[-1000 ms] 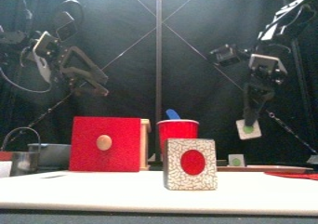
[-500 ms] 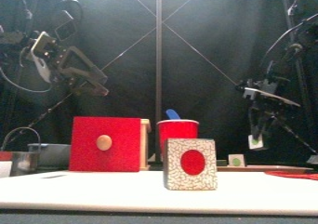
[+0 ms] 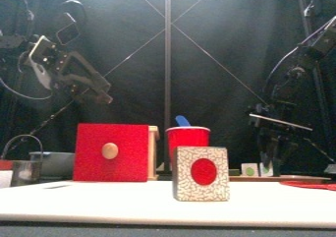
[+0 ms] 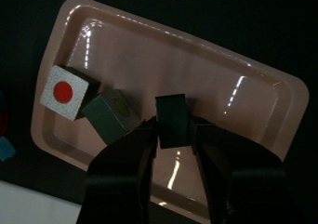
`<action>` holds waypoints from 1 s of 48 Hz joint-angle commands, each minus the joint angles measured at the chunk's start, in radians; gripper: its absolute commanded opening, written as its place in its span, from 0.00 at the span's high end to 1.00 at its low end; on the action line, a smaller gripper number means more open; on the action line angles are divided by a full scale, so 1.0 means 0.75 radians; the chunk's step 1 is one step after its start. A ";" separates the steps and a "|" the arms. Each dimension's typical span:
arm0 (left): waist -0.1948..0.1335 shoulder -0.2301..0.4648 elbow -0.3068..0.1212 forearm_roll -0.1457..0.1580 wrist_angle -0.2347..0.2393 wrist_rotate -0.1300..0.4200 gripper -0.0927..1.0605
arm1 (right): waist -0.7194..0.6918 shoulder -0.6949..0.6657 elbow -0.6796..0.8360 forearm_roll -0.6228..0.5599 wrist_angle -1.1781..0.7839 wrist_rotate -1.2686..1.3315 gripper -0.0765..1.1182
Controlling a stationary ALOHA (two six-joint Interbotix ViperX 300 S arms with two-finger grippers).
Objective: Place sushi on board then cut the sushi with the knife then place the pieces on the plate
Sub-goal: Place the 4 sushi pieces on the plate
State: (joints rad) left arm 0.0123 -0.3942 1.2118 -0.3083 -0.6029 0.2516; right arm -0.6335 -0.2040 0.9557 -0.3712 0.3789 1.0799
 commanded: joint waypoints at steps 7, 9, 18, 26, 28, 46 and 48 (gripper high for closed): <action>0.000 -0.004 -0.008 0.004 -0.006 0.002 0.08 | 0.063 -0.012 -0.029 -0.082 -0.008 0.055 0.32; 0.000 -0.006 -0.008 0.004 -0.004 0.002 0.08 | 0.070 -0.012 -0.031 -0.084 -0.008 0.067 0.30; 0.000 -0.016 0.000 0.004 -0.006 0.002 0.08 | 0.076 -0.012 -0.035 -0.084 0.012 0.082 0.19; -0.002 -0.018 0.002 0.002 -0.006 -0.002 0.08 | 0.092 -0.076 -0.051 -0.088 0.104 0.080 0.18; -0.002 -0.018 0.002 0.002 -0.006 -0.004 0.08 | 0.102 -0.112 -0.055 -0.092 0.143 0.080 0.18; 0.006 -0.018 -0.002 0.002 -0.004 0.004 0.08 | 0.462 -0.442 -0.051 -0.121 0.108 0.031 0.18; 0.012 -0.018 -0.002 0.002 -0.004 0.004 0.08 | 0.552 -0.432 -0.045 -0.145 0.010 0.002 0.18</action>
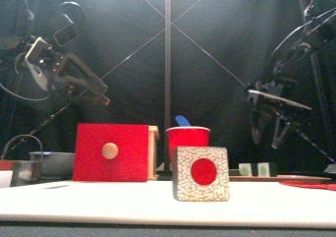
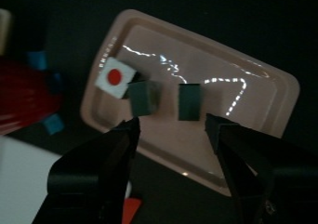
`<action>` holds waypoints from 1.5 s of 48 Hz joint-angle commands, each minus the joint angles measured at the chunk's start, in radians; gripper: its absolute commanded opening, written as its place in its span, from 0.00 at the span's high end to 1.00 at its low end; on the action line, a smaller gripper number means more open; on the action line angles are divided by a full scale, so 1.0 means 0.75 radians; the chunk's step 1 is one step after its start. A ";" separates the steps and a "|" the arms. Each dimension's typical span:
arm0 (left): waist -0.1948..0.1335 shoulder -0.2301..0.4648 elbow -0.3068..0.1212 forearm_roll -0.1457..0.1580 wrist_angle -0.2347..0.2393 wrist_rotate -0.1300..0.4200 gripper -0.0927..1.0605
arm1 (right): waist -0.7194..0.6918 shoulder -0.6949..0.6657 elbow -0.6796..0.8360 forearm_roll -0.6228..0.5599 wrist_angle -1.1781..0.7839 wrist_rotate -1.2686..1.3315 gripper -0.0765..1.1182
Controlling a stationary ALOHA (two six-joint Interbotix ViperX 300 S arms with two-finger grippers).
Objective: Place sushi on board then cut the sushi with the knife then place the pieces on the plate
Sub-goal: Place the 4 sushi pieces on the plate
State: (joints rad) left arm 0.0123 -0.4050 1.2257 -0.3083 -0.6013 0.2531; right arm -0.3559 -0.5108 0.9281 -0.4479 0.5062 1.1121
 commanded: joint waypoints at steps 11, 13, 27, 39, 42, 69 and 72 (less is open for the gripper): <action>0.035 -0.004 -0.043 0.002 -0.008 0.002 0.08 | 0.550 0.231 -0.067 -0.202 -0.567 -0.117 0.18; 0.037 -0.004 -0.049 0.002 -0.008 0.002 0.08 | 0.603 0.309 -0.106 -0.213 -0.583 -0.119 0.18; 0.045 0.000 -0.059 -0.012 -0.008 -0.006 0.08 | 0.824 0.712 -0.419 -0.258 -0.599 -0.125 0.18; 0.045 0.008 -0.059 -0.022 -0.008 -0.006 0.08 | 0.900 0.863 -0.532 -0.233 -0.577 -0.123 0.18; 0.045 0.008 -0.059 -0.027 -0.008 -0.006 0.08 | 0.908 0.871 -0.532 -0.225 -0.562 -0.123 0.18; 0.047 0.012 -0.039 -0.035 -0.008 -0.006 0.08 | 0.906 0.931 -0.577 -0.225 -0.403 -0.125 0.44; 0.047 0.012 -0.039 -0.035 -0.008 -0.006 0.08 | 0.902 0.902 -0.573 -0.223 -0.378 -0.125 0.48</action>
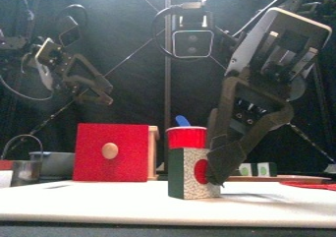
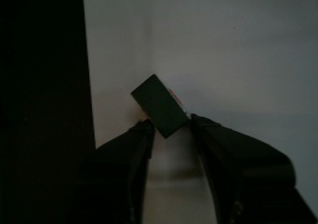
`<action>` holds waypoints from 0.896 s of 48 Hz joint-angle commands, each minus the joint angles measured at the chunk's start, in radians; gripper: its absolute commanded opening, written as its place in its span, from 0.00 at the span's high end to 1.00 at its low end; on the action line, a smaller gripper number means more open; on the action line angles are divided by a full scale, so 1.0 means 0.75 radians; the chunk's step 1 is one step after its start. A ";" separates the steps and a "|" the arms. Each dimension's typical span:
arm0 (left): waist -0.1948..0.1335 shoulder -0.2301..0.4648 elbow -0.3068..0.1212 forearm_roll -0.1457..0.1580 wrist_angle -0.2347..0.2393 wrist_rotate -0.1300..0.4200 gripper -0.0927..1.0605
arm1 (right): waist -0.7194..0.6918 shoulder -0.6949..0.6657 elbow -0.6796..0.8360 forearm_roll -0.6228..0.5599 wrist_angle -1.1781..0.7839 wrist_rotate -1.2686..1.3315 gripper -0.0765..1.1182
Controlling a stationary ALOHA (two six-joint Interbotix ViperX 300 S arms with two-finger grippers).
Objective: Place sushi on board then cut the sushi with the knife then place the pieces on the plate
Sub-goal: Place the 4 sushi pieces on the plate
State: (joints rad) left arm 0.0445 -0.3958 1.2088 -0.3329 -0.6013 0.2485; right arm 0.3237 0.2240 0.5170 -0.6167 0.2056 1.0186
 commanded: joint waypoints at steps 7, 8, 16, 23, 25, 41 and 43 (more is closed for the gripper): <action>0.008 0.000 -0.010 -0.002 -0.008 0.000 0.08 | -0.008 -0.123 -0.006 -0.002 0.084 0.000 0.48; 0.008 0.000 -0.008 -0.002 -0.008 0.000 0.08 | -0.008 -0.127 -0.006 -0.002 0.098 0.000 0.48; 0.008 0.000 0.000 -0.016 -0.008 0.000 0.08 | -0.006 -0.151 -0.014 0.016 0.168 0.002 0.48; 0.012 0.000 0.000 -0.022 -0.008 0.002 0.08 | 0.000 -0.143 -0.070 0.063 0.178 0.004 0.46; 0.014 0.000 -0.002 -0.022 -0.008 0.002 0.08 | 0.000 -0.133 -0.092 0.094 0.180 0.002 0.45; 0.018 0.000 -0.006 -0.020 -0.008 0.004 0.08 | 0.010 -0.065 -0.260 0.335 0.190 0.002 0.20; 0.018 0.000 -0.006 -0.018 -0.008 0.008 0.08 | 0.012 -0.045 -0.284 0.372 0.200 0.002 0.19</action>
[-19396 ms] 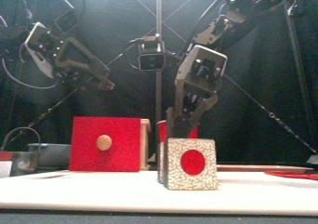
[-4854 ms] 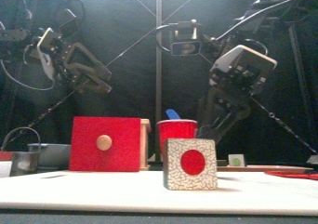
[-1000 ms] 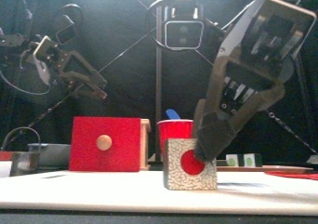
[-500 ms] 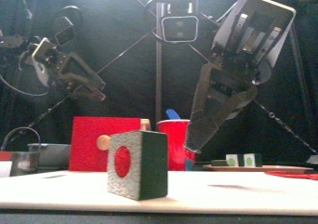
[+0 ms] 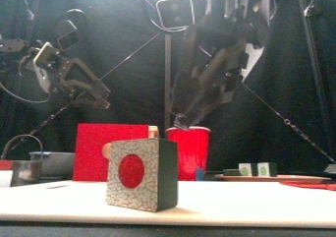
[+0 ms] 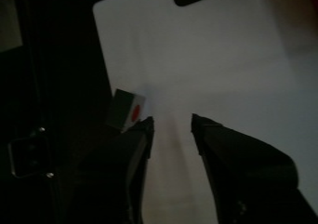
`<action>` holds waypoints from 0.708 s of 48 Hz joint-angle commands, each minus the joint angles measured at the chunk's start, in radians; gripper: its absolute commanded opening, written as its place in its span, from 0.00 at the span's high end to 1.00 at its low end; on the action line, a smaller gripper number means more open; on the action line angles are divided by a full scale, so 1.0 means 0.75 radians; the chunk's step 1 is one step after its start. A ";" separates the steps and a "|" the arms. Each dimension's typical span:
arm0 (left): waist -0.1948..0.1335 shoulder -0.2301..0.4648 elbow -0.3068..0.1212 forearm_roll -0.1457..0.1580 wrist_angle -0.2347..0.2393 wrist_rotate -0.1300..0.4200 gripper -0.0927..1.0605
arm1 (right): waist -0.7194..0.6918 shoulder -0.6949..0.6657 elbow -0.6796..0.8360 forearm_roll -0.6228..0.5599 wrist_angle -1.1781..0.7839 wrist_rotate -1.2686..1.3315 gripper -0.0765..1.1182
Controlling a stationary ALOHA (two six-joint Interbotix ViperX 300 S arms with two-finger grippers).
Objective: Place sushi on board then cut the sushi with the knife then place the pieces on the plate
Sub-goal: Place the 4 sushi pieces on the plate
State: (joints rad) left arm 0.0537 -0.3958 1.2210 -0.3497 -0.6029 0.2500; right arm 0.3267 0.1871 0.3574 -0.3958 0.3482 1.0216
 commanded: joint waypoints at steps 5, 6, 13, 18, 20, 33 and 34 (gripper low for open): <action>0.006 0.000 -0.020 0.006 -0.006 0.008 0.08 | 0.022 0.072 -0.145 0.149 0.057 -0.002 0.18; 0.006 0.000 -0.018 0.006 -0.006 0.008 0.08 | 0.025 0.088 -0.162 0.164 0.074 -0.002 0.17; 0.006 -0.002 0.000 0.010 -0.006 0.006 0.08 | 0.027 0.143 -0.250 0.282 0.166 -0.004 0.15; 0.006 -0.006 0.014 0.006 -0.006 0.000 0.08 | 0.029 0.180 -0.299 0.299 0.241 -0.006 0.13; 0.006 -0.008 0.018 0.006 -0.006 0.000 0.08 | 0.029 0.192 -0.313 0.301 0.282 -0.010 0.13; 0.006 -0.010 0.018 0.006 -0.006 0.000 0.08 | 0.043 0.241 -0.399 0.325 0.401 -0.018 0.13; 0.006 -0.010 0.018 0.006 -0.006 0.000 0.08 | 0.041 0.243 -0.399 0.327 0.401 -0.018 0.13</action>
State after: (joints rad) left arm 0.0552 -0.4004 1.2471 -0.3451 -0.6013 0.2500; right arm 0.3559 0.3912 0.0828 -0.1519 0.6489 1.0094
